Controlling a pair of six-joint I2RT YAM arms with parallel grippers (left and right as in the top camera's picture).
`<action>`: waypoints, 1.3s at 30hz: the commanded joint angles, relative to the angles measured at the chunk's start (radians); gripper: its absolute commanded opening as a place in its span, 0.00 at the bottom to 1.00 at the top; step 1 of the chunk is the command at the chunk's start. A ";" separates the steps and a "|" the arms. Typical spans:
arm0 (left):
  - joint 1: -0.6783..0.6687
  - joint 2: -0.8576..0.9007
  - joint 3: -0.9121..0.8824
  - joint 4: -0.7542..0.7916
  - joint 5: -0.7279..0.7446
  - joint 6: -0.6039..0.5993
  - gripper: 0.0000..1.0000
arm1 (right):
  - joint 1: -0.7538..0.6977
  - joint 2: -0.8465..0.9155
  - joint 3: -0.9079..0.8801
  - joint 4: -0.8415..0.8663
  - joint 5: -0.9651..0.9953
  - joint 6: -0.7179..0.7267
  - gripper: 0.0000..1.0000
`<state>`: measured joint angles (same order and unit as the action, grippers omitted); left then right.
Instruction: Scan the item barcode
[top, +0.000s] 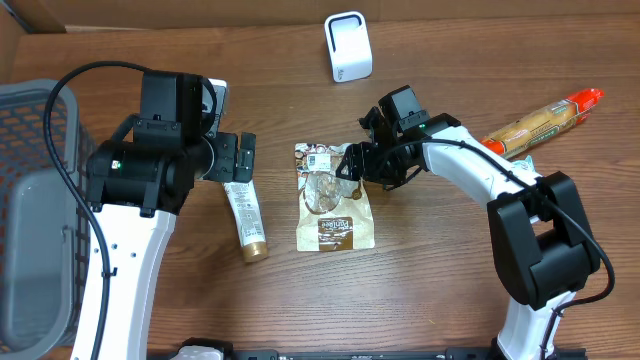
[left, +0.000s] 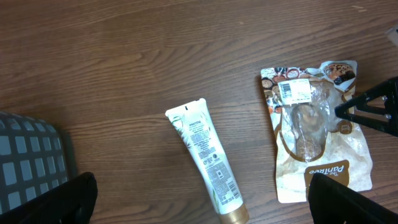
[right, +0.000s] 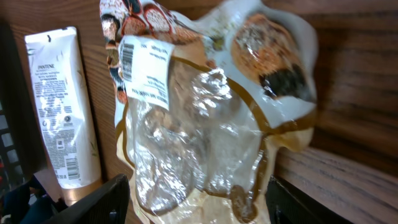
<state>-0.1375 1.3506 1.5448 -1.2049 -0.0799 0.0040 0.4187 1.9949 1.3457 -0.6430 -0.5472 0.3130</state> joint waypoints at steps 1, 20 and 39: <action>0.000 0.004 0.008 0.001 -0.005 0.019 1.00 | -0.008 0.037 -0.005 0.005 -0.016 0.025 0.71; 0.000 0.004 0.008 0.001 -0.005 0.019 1.00 | -0.065 0.155 -0.005 0.171 -0.207 0.016 0.73; 0.000 0.004 0.008 0.001 -0.005 0.019 1.00 | -0.008 0.252 -0.005 0.283 -0.246 0.180 0.20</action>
<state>-0.1375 1.3506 1.5448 -1.2049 -0.0799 0.0040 0.4068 2.2044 1.3502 -0.3573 -0.8371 0.4789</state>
